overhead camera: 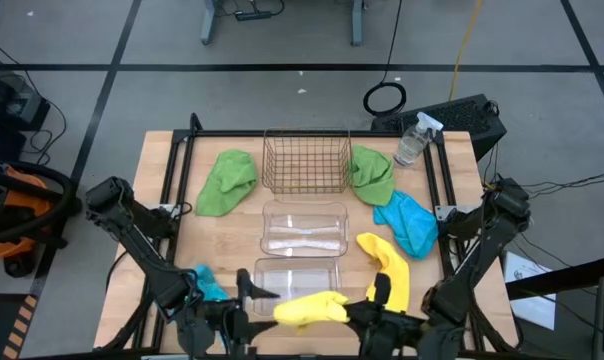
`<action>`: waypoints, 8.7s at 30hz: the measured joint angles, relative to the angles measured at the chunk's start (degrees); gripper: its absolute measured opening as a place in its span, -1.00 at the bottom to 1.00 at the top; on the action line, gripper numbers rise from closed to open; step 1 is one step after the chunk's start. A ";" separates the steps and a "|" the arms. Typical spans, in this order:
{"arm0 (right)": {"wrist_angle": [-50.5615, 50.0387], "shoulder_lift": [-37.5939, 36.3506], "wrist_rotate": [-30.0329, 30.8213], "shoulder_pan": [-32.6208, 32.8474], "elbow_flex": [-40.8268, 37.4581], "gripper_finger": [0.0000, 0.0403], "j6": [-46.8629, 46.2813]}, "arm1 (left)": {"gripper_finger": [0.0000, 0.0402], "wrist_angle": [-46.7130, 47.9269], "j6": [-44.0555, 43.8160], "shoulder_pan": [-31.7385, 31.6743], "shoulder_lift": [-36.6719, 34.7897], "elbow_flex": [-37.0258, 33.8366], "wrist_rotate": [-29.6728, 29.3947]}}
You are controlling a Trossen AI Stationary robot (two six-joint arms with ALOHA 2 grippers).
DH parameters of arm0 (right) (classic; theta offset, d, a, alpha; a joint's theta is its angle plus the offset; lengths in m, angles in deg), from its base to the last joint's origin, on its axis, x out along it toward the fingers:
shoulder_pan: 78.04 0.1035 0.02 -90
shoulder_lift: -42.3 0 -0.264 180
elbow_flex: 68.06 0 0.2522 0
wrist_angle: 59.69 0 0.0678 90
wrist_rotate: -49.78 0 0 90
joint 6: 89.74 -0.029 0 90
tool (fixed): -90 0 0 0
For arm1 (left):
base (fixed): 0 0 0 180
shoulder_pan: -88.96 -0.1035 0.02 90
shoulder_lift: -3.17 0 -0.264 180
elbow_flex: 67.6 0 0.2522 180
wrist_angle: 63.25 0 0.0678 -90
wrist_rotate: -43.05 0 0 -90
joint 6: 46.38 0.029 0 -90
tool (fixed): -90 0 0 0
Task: Sort microfiber towel by color & place in baskets
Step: Put the left yellow towel into the bottom transparent bin
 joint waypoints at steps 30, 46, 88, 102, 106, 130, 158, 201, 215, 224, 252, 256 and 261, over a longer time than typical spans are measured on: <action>0.40 -3.85 -0.05 -3.15 0.00 -0.97 -5.65 | 0.46 -36.25 42.53 -4.85 9.92 0.02 -17.45; -6.84 -3.87 -0.07 -4.02 0.00 -0.97 -12.97 | 0.46 -44.11 45.21 -2.92 9.90 0.02 -10.27; -17.09 -3.50 -0.24 -3.98 0.00 -0.97 -20.29 | -0.50 -54.17 30.42 -3.40 9.86 0.02 -6.51; -22.19 -3.90 -8.62 -3.13 0.02 -0.74 -33.42 | -0.92 -53.21 31.86 -2.82 9.86 0.02 -8.92; -23.06 -3.98 -11.19 -2.34 0.02 -0.43 -35.15 | -0.92 -52.00 31.84 -1.98 9.84 0.02 -8.91; -17.89 4.07 5.46 5.51 0.02 0.41 -23.25 | -0.92 -46.63 21.48 -3.60 9.82 0.04 -8.77; 20.96 14.20 25.20 0.37 0.02 0.62 18.84 | -0.92 -44.73 13.90 -6.09 9.81 0.07 -5.17; 21.05 14.12 24.89 0.20 0.02 0.42 20.30 | -0.87 -34.05 35.52 -7.18 9.79 0.08 4.66; 21.92 14.12 24.78 0.15 0.04 0.33 20.21 | -0.87 -12.35 47.48 -7.50 9.79 11.02 5.92; 21.88 14.12 25.35 0.18 0.04 0.43 22.06 | -0.87 -1.76 48.83 -8.34 9.79 15.50 7.29; 9.92 14.12 20.44 -1.70 0.04 -0.25 12.92 | -0.87 1.09 55.04 -8.54 9.86 15.61 8.44; 9.31 14.10 20.70 -1.67 0.04 -0.67 11.15 | -0.80 -4.65 51.75 -8.67 9.88 15.54 5.05; 6.51 14.05 20.61 -1.42 0.07 -0.93 7.40 | -0.56 -7.57 46.87 -8.52 9.88 15.54 0.86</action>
